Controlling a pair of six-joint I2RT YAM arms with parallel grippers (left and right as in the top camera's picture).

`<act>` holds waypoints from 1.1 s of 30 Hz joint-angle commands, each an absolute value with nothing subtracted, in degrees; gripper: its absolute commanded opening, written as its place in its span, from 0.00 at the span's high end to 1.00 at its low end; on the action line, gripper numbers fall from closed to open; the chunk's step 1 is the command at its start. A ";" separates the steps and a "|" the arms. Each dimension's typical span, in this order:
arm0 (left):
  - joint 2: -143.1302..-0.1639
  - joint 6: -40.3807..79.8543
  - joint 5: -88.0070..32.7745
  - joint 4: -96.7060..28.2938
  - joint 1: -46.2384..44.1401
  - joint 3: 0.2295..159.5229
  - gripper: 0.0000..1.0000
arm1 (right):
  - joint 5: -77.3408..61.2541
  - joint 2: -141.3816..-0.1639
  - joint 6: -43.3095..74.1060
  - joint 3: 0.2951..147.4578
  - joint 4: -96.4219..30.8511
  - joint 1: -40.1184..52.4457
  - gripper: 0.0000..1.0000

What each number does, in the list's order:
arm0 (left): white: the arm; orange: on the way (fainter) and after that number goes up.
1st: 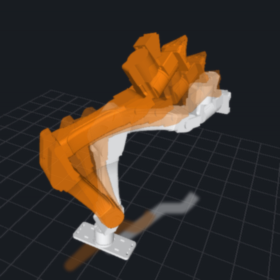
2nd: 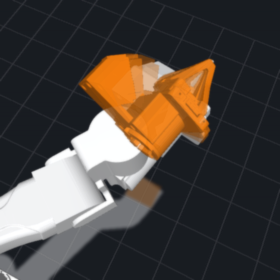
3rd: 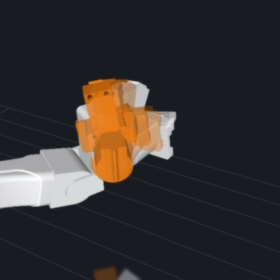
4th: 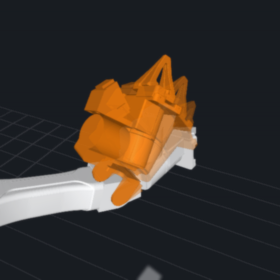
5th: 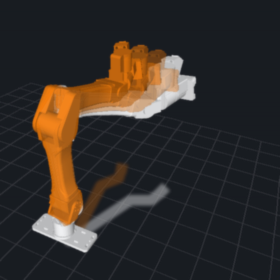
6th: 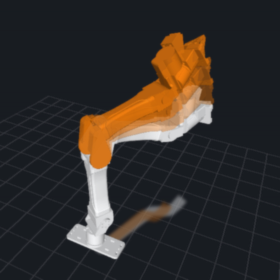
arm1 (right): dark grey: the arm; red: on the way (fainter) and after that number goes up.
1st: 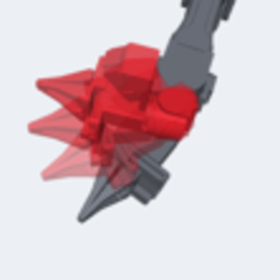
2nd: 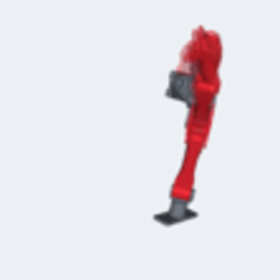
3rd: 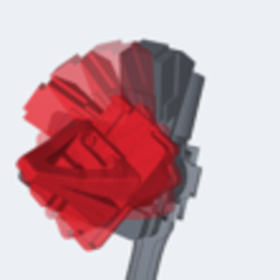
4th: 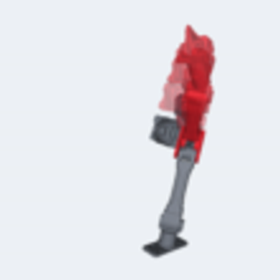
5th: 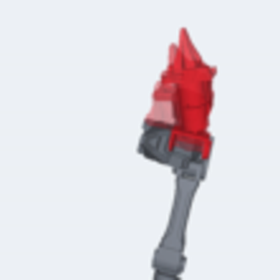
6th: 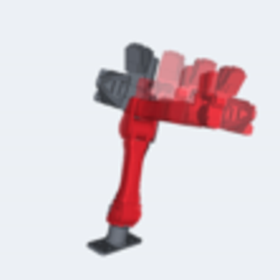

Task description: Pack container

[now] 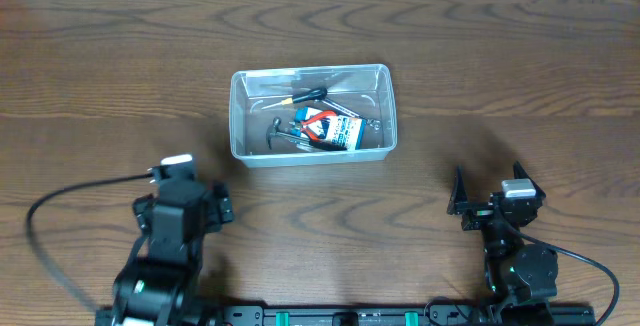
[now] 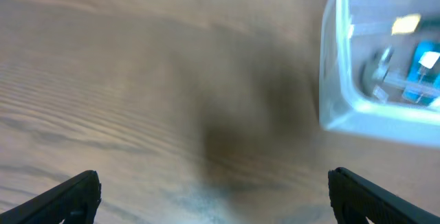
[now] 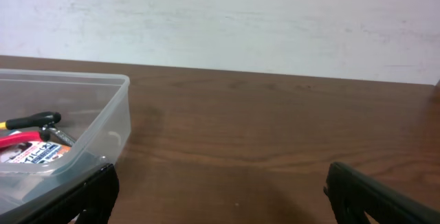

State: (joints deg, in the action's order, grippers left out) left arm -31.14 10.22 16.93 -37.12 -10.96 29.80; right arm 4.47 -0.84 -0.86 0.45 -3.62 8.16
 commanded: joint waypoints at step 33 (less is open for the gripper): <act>-0.10 -1.63 -5.15 -3.84 -1.91 0.25 0.02 | 4.03 -0.32 -0.71 0.36 -3.88 8.64 0.01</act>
